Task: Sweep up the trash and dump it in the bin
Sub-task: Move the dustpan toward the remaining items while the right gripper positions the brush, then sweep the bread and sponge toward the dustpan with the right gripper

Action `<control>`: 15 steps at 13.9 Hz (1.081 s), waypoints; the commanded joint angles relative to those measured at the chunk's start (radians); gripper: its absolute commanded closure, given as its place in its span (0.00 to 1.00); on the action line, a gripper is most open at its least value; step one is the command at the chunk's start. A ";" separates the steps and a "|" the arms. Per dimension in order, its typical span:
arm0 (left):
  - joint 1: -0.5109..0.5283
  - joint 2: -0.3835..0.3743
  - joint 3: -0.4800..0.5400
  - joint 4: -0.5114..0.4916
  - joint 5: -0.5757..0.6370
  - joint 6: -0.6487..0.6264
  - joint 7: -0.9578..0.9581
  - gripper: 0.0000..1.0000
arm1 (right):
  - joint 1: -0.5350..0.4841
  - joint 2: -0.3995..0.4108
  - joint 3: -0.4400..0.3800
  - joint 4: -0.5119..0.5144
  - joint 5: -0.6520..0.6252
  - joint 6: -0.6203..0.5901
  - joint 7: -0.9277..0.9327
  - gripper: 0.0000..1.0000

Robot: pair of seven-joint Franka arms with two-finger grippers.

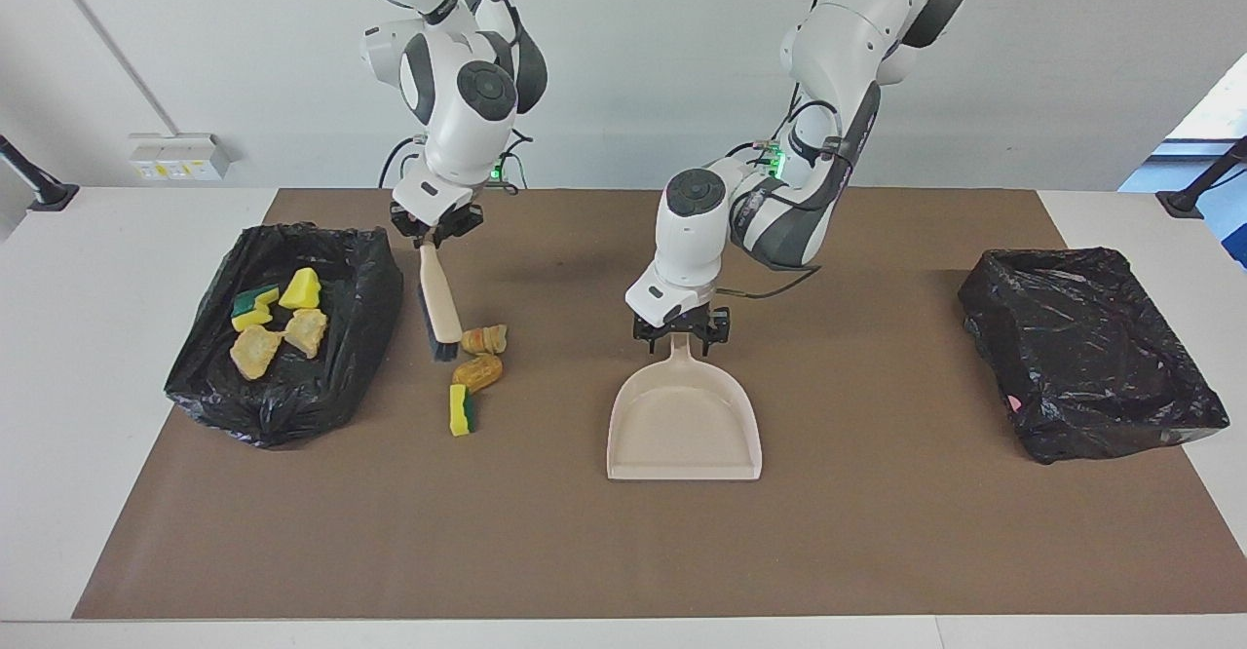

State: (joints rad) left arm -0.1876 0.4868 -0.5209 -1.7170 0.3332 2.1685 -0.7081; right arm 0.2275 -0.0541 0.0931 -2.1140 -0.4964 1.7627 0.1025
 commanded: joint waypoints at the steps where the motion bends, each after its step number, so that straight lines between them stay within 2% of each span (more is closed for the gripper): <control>1: 0.010 -0.007 -0.002 0.010 0.029 -0.007 -0.014 0.41 | -0.029 0.130 0.013 0.089 -0.111 0.049 -0.076 1.00; 4: 0.010 -0.014 -0.002 0.016 0.052 -0.036 -0.011 0.58 | -0.048 0.175 0.017 0.104 -0.104 0.064 -0.078 1.00; 6: 0.008 -0.017 -0.004 0.016 0.064 -0.058 -0.007 0.84 | -0.054 0.175 0.016 0.086 -0.007 0.067 -0.064 1.00; 8: 0.010 -0.040 -0.005 0.017 0.064 -0.090 0.056 1.00 | -0.059 0.177 0.014 0.075 0.100 0.063 -0.044 1.00; 10: 0.020 -0.088 -0.004 0.010 0.058 -0.148 0.262 1.00 | -0.071 0.175 0.016 0.063 0.197 0.057 -0.041 1.00; 13: 0.056 -0.117 -0.004 0.008 0.056 -0.220 0.592 1.00 | -0.076 0.181 0.016 0.068 0.367 0.054 -0.046 1.00; 15: 0.069 -0.119 -0.002 0.002 0.055 -0.239 0.816 1.00 | -0.062 0.200 0.016 0.118 0.502 0.023 -0.037 1.00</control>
State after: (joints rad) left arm -0.1351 0.3873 -0.5197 -1.6951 0.3798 1.9482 -0.0439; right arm 0.1690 0.1300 0.0956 -2.0354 -0.0861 1.8211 0.0599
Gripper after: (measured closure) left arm 0.674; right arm 0.749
